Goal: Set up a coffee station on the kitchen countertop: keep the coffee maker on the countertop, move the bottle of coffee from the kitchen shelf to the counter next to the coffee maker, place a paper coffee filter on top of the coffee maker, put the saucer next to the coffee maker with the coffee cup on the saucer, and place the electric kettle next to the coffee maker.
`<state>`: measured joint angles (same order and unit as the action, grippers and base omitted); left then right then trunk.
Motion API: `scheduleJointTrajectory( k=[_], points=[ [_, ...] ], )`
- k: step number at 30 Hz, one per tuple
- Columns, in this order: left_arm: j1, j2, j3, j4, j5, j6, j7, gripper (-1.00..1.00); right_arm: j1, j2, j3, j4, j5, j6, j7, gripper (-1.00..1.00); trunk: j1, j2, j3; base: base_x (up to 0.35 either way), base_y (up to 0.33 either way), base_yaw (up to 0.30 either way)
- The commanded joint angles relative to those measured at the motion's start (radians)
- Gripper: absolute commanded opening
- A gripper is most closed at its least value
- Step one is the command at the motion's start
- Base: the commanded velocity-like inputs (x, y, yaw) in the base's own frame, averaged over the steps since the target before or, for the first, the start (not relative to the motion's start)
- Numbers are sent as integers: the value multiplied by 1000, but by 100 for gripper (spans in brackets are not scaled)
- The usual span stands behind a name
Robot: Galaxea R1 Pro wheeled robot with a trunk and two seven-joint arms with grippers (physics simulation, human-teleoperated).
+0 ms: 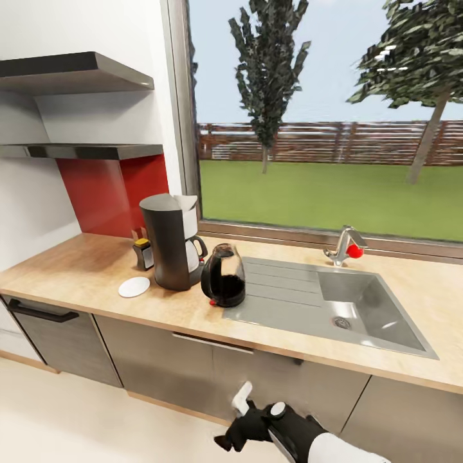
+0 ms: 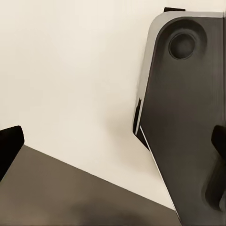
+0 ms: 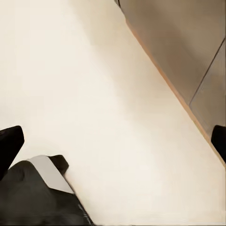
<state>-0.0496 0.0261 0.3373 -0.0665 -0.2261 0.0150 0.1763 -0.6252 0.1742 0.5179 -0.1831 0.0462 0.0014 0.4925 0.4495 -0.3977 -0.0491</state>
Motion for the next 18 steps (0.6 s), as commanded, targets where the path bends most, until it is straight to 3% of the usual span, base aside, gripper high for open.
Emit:
scheduleJointTrajectory(
  k=[1,3,6,8,9,10,13,14,16,18],
  points=[
    [-1,-3,8,-1,-11,2,2,100,-1,0,-4,40,3,0,-24,100,1,-2,-2,0,0,0],
    [-1,-7,8,-2,-11,2,1,100,6,0,-4,117,4,1,-134,100,1,-2,-2,0,0,0],
    [0,-9,9,-2,-12,1,-5,100,65,0,-5,149,-1,4,-288,100,1,-2,-2,0,0,0],
    [0,-10,9,-3,-12,1,-7,100,109,0,-8,154,-27,8,-372,100,1,-2,-2,0,0,0],
    [0,-10,9,-3,-12,0,-8,100,128,-7,-8,155,-55,9,-398,100,1,-2,-2,0,0,0],
    [0,-10,8,-3,-12,0,-10,100,161,-32,-9,156,-157,10,-431,100,1,-2,-2,0,0,0],
    [-1,-11,7,-4,-13,0,-10,100,205,-77,-9,157,-324,11,-448,100,1,-2,-2,0,0,0],
    [-1,-11,7,-4,-13,0,-10,100,217,-90,-9,158,-361,11,-450,100,1,-2,-2,0,0,0],
    [-1,-11,6,-4,-13,-2,-10,100,228,-102,-9,158,-386,11,-452,100,1,-2,-2,0,0,0],
    [0,-11,5,-4,-14,-39,-11,100,264,-137,-9,158,-421,11,-455,100,1,-2,-2,0,0,0]
  ],
)
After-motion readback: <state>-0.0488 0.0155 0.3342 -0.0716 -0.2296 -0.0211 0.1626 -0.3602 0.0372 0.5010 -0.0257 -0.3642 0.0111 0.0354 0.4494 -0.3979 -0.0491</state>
